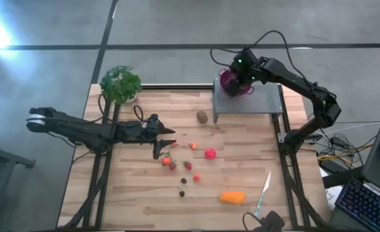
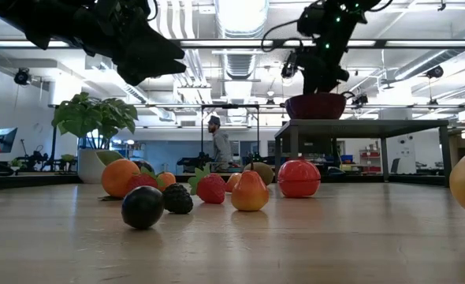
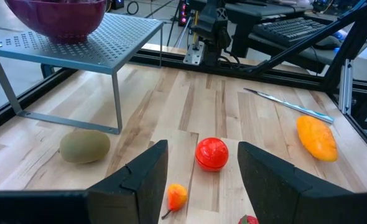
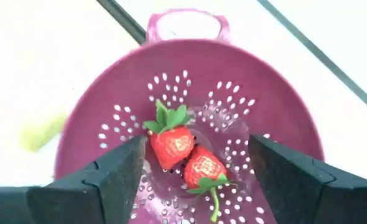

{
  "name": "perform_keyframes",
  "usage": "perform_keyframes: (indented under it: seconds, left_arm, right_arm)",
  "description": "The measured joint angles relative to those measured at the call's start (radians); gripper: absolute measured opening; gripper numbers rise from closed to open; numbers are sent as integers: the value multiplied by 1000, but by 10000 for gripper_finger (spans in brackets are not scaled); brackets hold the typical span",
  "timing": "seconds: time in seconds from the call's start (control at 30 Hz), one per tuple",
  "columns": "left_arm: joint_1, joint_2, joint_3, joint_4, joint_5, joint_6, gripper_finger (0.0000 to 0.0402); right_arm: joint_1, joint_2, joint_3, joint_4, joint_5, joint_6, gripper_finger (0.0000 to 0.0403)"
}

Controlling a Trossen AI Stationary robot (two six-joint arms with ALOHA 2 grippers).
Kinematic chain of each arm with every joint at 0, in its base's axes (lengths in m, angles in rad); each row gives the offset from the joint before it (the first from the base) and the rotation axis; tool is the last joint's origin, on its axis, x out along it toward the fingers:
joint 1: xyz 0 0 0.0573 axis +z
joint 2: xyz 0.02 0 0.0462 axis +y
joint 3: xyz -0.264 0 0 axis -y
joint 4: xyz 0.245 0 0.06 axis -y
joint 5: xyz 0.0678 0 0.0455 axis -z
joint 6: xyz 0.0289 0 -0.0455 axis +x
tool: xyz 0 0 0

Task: Pick & Place Fruit
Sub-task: Put the peach into the violet strainer bowl on the shelf

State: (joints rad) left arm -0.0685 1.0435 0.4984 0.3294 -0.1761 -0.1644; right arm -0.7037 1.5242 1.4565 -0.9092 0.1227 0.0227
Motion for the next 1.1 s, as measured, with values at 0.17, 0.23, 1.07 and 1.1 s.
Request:
perform_keyframes:
  seconds: [0.17, 0.23, 1.07, 1.1]
  left_arm:
    - [0, 0, 0, 0, 0, 0, 200]
    - [0, 0, 0, 0, 0, 0, 200]
    - [1, 0, 0, 0, 0, 0, 200]
    - [1, 0, 0, 0, 0, 0, 200]
  right_arm:
    - [17, -40, 28, -1, 0, 0, 298]
    - [28, -56, 37, -1, 0, 0, 300]
    - [203, -235, 51, -14, 7, 11, 236]
    - [216, -236, 51, -18, 7, 11, 234]
